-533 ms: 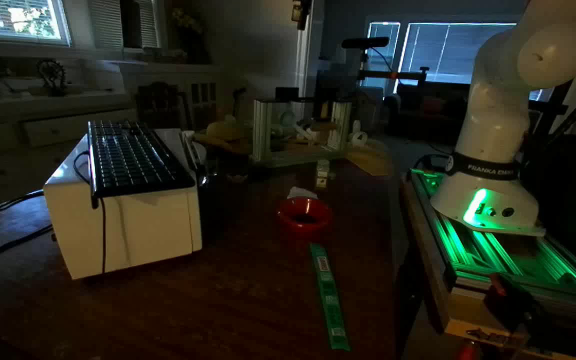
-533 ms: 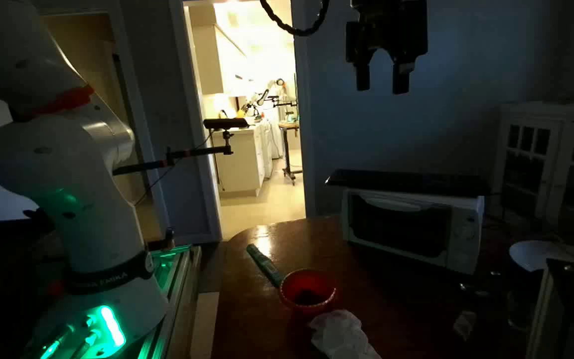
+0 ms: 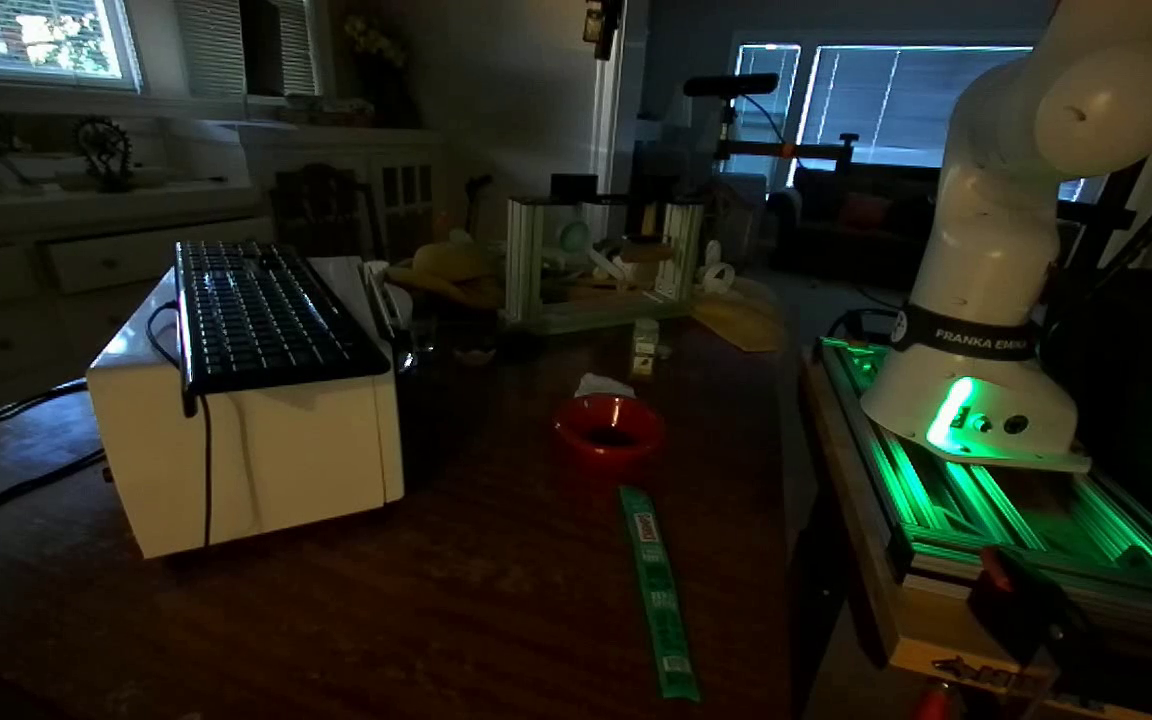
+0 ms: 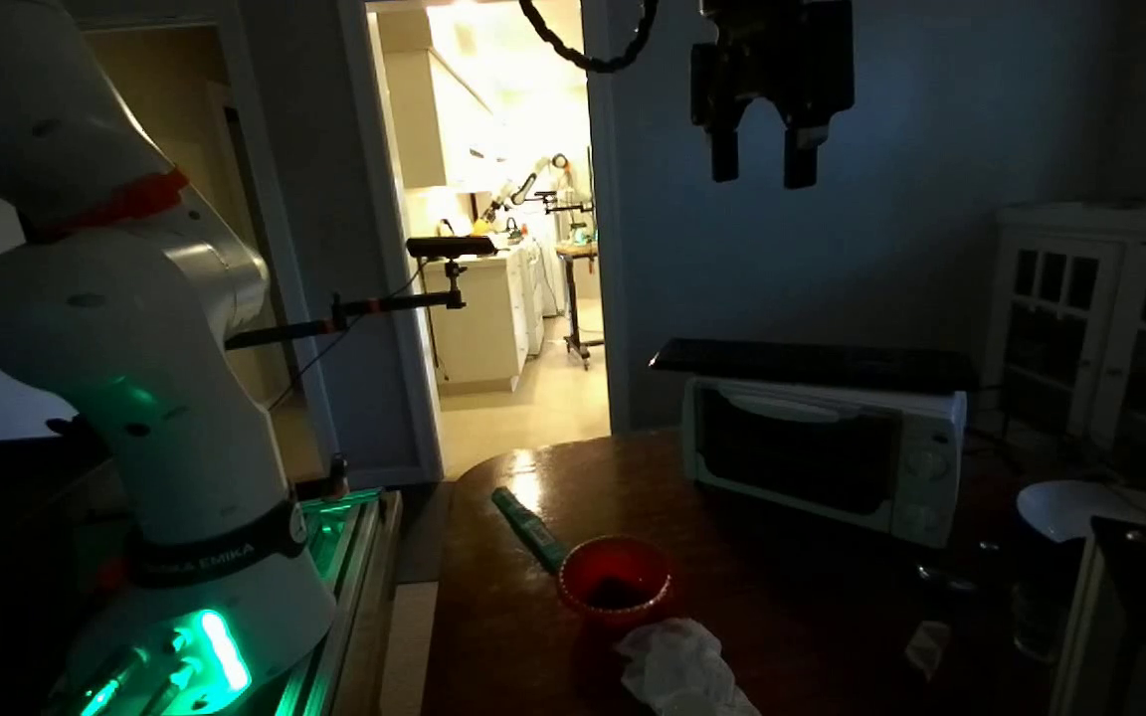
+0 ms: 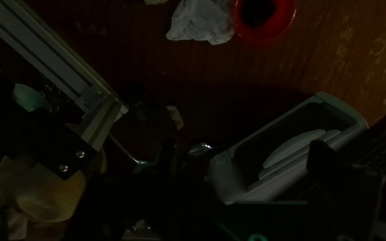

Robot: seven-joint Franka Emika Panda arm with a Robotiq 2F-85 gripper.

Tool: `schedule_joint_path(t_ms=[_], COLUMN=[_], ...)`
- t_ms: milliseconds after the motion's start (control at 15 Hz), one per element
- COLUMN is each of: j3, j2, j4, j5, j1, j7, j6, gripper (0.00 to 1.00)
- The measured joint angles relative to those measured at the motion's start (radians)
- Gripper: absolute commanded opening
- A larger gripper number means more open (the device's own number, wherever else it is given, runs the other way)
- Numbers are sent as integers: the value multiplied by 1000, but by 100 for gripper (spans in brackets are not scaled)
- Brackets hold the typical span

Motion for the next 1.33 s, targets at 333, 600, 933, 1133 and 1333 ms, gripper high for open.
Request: schedule_joint_path(t_ms=[333, 600, 933, 1133, 1333], j3=[14, 12, 2, -7, -22], j2=[23, 102, 240, 337, 421], j4=[0, 9, 63, 134, 205], j5=[-13, -24, -24, -24, -24], j1=[-41, -101, -164, -196, -222], j7=[62, 159, 271, 343, 404], j6=[60, 137, 190, 191, 191], gripper=[100, 100, 100, 100, 100])
